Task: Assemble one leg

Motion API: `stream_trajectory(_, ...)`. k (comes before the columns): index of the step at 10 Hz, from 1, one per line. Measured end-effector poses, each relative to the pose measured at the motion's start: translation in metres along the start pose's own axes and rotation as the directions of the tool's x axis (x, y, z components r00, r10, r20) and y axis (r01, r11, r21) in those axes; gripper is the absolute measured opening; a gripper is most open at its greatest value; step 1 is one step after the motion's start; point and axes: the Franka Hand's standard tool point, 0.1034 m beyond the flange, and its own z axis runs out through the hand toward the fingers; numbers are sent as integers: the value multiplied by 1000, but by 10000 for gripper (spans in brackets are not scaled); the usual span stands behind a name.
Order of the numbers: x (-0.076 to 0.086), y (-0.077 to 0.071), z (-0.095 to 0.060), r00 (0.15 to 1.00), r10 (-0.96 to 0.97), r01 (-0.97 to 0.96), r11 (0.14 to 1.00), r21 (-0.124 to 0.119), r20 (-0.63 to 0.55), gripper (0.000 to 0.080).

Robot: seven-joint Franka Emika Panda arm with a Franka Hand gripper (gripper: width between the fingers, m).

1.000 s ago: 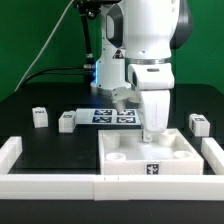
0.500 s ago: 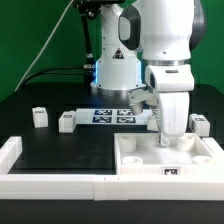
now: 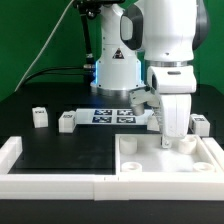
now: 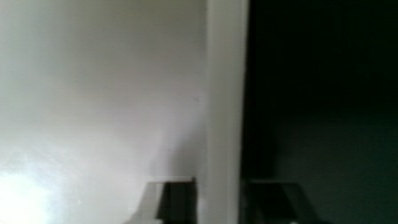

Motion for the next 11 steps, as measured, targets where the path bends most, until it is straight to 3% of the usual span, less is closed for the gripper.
stream_trajectory(1,0,0,0,1000,0,0,1000,0,0,384)
stream_trajectory(2,0,0,0,1000,1,-1,1000,0,0,384)
stream_trajectory(3,0,0,0,1000,1,-1,1000,0,0,557)
stream_trajectory(4,-1,0,0,1000,1,-1,1000,0,0,557)
stream_trajectory(5,-1,0,0,1000,1,-1,1000,0,0,630)
stream_trajectory(9,-1,-1,0,1000,1,-1,1000,1,1,648)
stream_trajectory(11,2,-15,-17,996,85,-85,996,-8,4,648)
